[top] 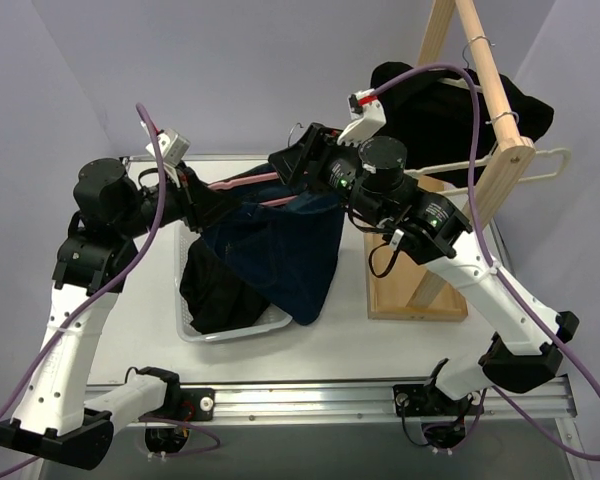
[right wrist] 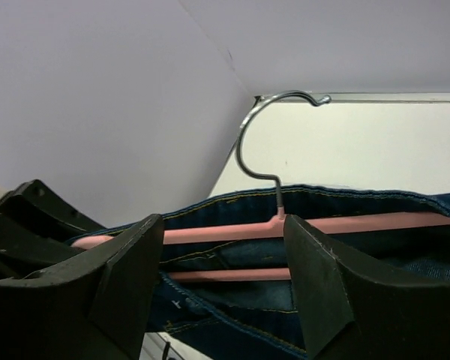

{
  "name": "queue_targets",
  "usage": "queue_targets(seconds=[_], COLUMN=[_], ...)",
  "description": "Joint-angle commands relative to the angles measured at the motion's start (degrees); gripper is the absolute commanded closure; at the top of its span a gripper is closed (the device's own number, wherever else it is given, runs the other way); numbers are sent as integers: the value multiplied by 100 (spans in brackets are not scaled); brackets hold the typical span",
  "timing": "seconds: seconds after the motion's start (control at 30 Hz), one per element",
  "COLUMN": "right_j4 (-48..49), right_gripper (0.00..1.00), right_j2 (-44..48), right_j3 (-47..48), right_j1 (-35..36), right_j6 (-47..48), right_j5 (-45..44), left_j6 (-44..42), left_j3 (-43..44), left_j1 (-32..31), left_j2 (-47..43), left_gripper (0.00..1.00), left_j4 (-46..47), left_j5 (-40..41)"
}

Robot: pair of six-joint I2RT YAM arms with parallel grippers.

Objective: Remove the skirt from the hanger

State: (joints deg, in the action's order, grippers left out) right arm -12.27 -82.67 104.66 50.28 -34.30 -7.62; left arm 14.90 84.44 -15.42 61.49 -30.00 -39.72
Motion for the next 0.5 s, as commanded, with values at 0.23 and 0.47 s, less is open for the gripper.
queue_targets(seconds=[0.23,0.47], right_j4=[489,551], right_gripper=[47,57], right_j2=[199,103], right_j3=[-473,-552], right_j1=[-27,-36], right_j6=[275,363], right_j5=[-310,-346], left_j6=[575,672], left_j3=[29,-121], left_j1=[30,30], left_j2=[-287,-331], left_gripper=[98,98], left_j4=[1004,1136], left_j5=[-747,-906])
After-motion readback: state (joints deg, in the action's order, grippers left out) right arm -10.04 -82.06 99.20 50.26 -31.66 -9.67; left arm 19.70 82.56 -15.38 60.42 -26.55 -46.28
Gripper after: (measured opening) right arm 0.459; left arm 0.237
